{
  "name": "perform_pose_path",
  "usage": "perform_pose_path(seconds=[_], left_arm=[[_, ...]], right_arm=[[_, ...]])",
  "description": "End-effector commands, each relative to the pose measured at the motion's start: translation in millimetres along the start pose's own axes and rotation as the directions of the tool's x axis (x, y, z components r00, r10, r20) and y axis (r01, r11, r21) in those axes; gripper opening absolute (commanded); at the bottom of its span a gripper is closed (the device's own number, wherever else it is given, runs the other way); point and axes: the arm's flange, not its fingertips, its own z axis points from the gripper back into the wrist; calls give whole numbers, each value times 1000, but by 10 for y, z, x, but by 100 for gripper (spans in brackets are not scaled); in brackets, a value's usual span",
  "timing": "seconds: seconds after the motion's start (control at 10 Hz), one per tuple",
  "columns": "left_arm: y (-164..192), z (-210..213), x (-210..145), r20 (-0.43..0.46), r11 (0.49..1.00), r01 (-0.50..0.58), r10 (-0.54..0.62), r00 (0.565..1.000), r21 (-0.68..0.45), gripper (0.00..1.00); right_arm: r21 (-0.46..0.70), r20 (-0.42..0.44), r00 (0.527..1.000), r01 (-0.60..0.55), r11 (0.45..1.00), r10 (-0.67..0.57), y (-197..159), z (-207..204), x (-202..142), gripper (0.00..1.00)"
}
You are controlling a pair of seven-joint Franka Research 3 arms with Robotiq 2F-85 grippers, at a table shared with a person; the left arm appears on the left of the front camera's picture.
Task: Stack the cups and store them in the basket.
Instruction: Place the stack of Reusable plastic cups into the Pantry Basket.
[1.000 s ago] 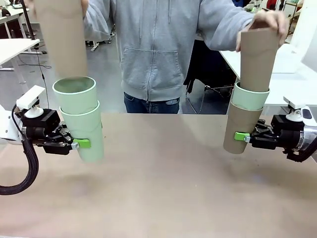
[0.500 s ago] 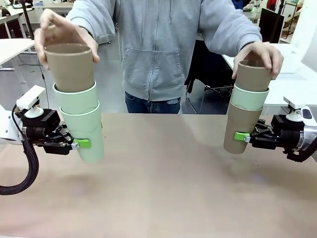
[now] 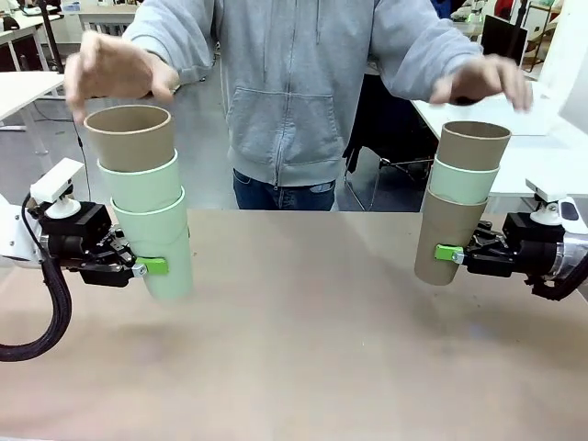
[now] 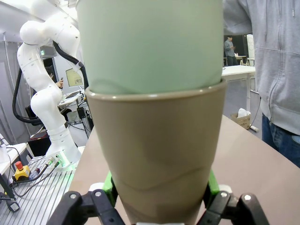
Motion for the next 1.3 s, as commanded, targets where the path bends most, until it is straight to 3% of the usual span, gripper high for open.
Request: perform_pose_path(seconds=[0.0,1.2], left_arm=[[-2,12,23,8,1000,7,-7,1000,1,84],[-2,12,23,8,1000,7,-7,1000,1,84]], right_arm=[[-1,8,1000,-11,1000,11,7,-1,48,85],[-1,8,1000,-11,1000,11,7,-1,48,85]])
